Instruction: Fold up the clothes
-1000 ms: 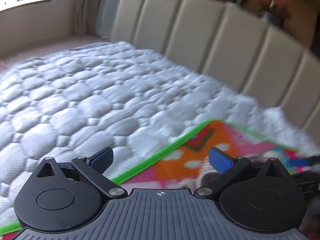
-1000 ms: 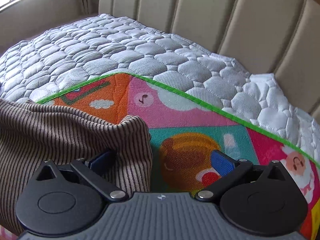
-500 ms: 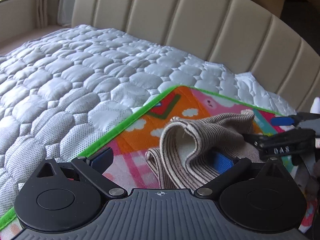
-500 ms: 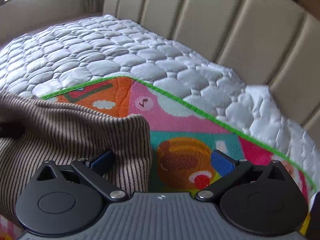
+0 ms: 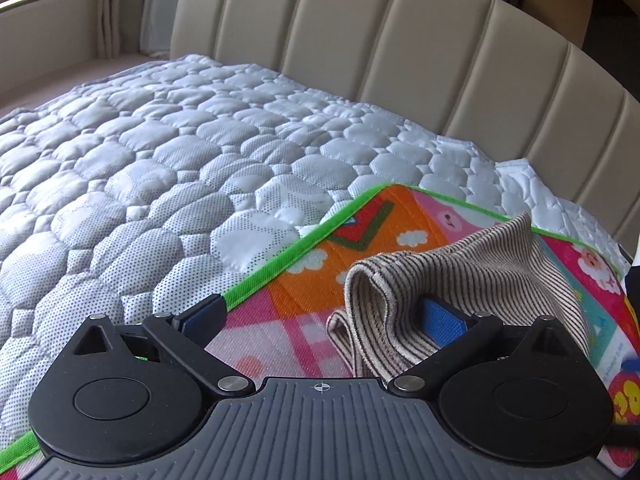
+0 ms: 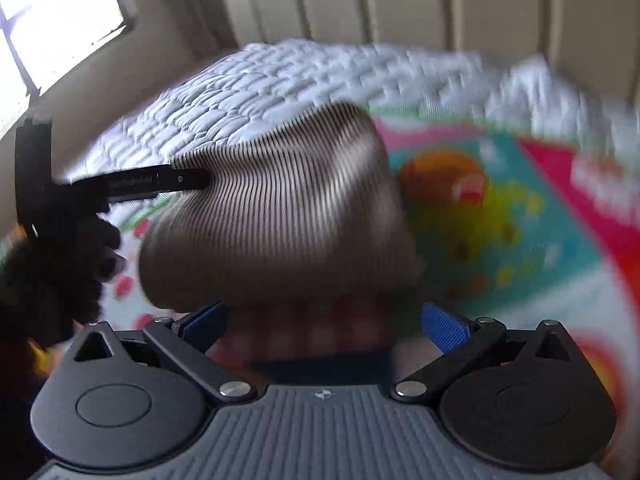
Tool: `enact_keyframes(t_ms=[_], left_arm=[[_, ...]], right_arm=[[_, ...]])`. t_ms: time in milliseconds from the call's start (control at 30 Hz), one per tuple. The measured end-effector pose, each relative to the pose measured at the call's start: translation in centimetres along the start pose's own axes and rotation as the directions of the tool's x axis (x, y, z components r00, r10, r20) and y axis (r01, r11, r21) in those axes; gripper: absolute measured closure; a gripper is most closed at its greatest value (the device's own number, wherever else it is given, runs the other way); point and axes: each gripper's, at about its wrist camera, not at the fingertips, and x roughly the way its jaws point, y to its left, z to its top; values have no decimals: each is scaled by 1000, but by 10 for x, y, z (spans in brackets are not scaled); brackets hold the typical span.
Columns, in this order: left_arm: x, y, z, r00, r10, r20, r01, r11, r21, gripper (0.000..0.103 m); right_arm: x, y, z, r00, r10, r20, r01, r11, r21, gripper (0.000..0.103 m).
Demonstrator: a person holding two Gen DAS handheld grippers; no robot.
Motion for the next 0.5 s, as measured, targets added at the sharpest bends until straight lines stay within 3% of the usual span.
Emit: enact_keyframes(t_ms=[67, 133, 233, 333, 433, 500], left_arm=[[0, -1, 0, 1000, 4, 0, -4, 1000, 3, 0], [0, -2, 0, 1000, 7, -1, -7, 1000, 5, 0], [0, -2, -1, 1000, 6, -3, -6, 1000, 2, 0], [2, -1, -1, 1000, 3, -8, -3, 1000, 0, 0], [4, -1, -2, 1000, -4, -15, 4, 1000, -5, 0], [4, 0, -1, 1000, -11, -18, 11, 1000, -11, 0]], right_arm=[[10, -11, -3, 997, 83, -13, -79, 981, 175, 0], [25, -19, -3, 991, 133, -3, -125, 938, 324, 0], [50, -27, 4, 984, 179, 9, -161, 863, 478, 7], [68, -32, 4, 979, 201, 24, -178, 797, 577, 6], [72, -28, 6, 981, 188, 44, -180, 808, 561, 7], [72, -26, 11, 981, 186, 53, -186, 834, 519, 17]])
